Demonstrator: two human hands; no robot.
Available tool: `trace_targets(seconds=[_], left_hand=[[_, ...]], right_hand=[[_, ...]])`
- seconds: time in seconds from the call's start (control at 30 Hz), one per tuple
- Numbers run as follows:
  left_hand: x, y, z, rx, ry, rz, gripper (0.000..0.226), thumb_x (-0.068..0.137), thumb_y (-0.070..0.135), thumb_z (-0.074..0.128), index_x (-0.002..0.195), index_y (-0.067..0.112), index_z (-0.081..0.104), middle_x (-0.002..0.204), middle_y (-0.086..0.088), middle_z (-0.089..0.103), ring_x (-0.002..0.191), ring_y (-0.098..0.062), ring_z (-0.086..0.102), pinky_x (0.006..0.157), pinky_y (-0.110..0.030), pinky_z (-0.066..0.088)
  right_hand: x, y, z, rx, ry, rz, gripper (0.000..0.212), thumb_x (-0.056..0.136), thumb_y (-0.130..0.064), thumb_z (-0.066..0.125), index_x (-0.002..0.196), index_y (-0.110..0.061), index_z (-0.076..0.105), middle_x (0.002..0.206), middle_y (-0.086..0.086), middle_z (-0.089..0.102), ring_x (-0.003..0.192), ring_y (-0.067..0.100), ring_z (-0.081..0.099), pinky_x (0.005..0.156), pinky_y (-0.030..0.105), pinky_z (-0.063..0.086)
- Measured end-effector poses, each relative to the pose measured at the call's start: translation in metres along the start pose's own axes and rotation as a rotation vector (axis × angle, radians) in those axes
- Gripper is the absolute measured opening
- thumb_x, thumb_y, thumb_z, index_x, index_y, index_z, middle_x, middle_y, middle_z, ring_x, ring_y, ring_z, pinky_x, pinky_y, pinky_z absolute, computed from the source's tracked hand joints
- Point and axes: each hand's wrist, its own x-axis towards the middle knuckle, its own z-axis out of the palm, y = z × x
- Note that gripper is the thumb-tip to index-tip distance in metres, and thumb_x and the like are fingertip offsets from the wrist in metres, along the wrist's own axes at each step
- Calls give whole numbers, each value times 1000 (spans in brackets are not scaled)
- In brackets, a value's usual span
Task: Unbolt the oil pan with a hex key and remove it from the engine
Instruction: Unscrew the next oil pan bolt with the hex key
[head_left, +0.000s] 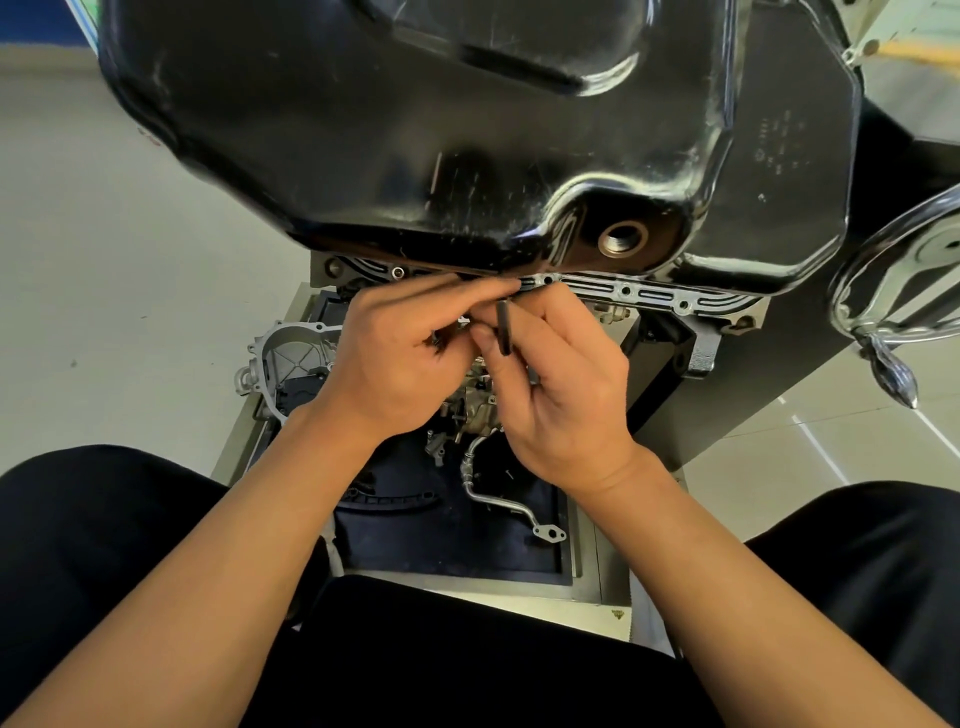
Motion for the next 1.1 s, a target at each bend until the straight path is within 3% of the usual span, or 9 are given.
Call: trace_targets(seconds=[0.13, 0.27, 0.33, 0.4, 0.5, 0.67, 0.83, 1.03, 1.1], left_hand=[[0, -1, 0, -6, 32, -22, 19, 78, -9, 66, 93, -2, 75, 92, 0, 71, 84, -9, 67, 77, -19, 52], [-4, -3, 2, -8, 85, -80, 18, 73, -11, 73, 88, -1, 75, 86, 3, 68, 74, -11, 67, 66, -28, 56], [-4, -4, 2, -16, 55, -70, 24, 74, -10, 72, 97, -2, 75, 94, -3, 72, 82, -17, 71, 74, -32, 59], [-2, -2, 2, -20, 24, -25, 26, 81, -4, 64, 105, -2, 73, 105, -3, 70, 95, -13, 70, 86, -26, 56], [-1, -2, 1, -36, 64, -20, 22, 83, -2, 60, 100, -3, 74, 99, -1, 70, 91, -8, 67, 83, -19, 53], [-5, 1, 4, 27, 121, -74, 15, 80, -4, 65, 90, -3, 75, 90, -8, 73, 84, -19, 71, 74, -32, 58], [-5, 2, 2, -3, 30, -3, 26, 86, 0, 58, 109, -2, 72, 107, -7, 70, 99, -18, 70, 90, -26, 56], [-7, -2, 9, -22, 166, -70, 21, 73, -18, 65, 88, -6, 75, 85, -14, 74, 79, -25, 72, 67, -39, 57], [-7, -5, 6, -33, 135, -46, 23, 75, -15, 63, 93, -6, 74, 91, -14, 74, 83, -24, 72, 71, -38, 58]], right_hand=[[1, -3, -1, 9, 32, -10, 21, 88, 5, 69, 108, 10, 70, 97, 19, 68, 89, 22, 64, 83, 28, 53], [1, -3, 0, 39, 85, -28, 17, 84, -1, 74, 98, 9, 74, 91, 19, 71, 82, 29, 69, 74, 36, 56], [0, -2, 0, 25, 86, -43, 15, 86, 1, 73, 98, 9, 73, 91, 20, 71, 82, 30, 70, 73, 38, 56], [1, -2, 1, 15, 86, -44, 14, 87, 5, 70, 100, 10, 73, 93, 20, 71, 84, 30, 69, 75, 37, 56], [1, -2, 2, 20, 75, -45, 18, 92, 1, 65, 105, 10, 71, 95, 19, 70, 86, 28, 67, 77, 36, 56], [1, -2, 5, 43, 72, -39, 19, 82, 7, 76, 101, 8, 74, 93, 18, 71, 84, 31, 69, 72, 42, 55], [2, -1, 5, 36, 72, -30, 12, 86, 3, 73, 97, 5, 76, 90, 15, 71, 82, 29, 68, 72, 39, 55], [3, -2, 6, 20, 97, -44, 14, 87, -2, 73, 100, 5, 75, 90, 16, 71, 82, 27, 68, 75, 36, 55], [2, -3, 6, 19, 95, -47, 15, 88, -2, 72, 101, 5, 75, 90, 15, 71, 83, 26, 68, 76, 34, 55]])
